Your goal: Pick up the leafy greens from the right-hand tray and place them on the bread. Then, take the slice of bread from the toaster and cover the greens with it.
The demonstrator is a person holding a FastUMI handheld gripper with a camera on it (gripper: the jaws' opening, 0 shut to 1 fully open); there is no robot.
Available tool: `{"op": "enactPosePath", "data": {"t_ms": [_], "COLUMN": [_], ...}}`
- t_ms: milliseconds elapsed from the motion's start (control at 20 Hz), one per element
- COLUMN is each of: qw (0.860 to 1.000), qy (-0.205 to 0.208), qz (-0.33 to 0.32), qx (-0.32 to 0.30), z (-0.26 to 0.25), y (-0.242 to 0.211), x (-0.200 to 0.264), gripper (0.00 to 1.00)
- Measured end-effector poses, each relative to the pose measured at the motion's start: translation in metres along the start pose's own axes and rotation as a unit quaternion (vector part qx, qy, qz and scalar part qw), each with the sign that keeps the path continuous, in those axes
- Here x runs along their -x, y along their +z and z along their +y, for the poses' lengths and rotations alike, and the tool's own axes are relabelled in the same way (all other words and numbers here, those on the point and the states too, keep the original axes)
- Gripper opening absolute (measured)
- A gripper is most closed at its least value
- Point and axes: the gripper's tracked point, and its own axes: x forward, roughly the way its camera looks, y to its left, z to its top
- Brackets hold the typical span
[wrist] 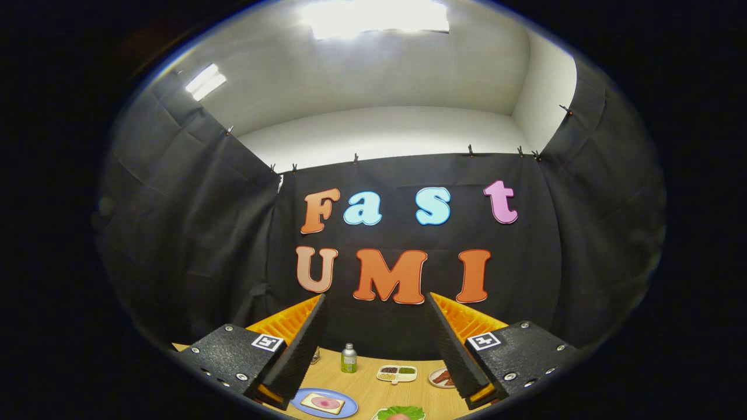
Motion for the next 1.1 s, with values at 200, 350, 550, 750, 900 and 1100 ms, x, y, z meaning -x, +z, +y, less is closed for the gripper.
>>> {"op": "enactPosePath", "data": {"t_ms": [200,350,550,750,900,1100], "qw": [1.000,1.000,0.998,0.992,0.987,0.975], "qy": [-0.004,-0.001,-0.014,-0.007,-0.014,-0.009], "qz": [0.010,0.028,0.063,0.123,0.159,0.222], "qx": [-0.001,-0.004,-0.007,-0.011,-0.015,-0.022], "z": [-0.012,-0.019,-0.031,-0.034,-0.040,-0.041], "y": [-0.011,-0.028,-0.057,-0.101,-0.133,-0.179], "x": [-0.003,-0.004,-0.009,-0.015,-0.023,-0.029], "gripper": [0.98,0.98,0.99,0.99,0.99,0.99]}}
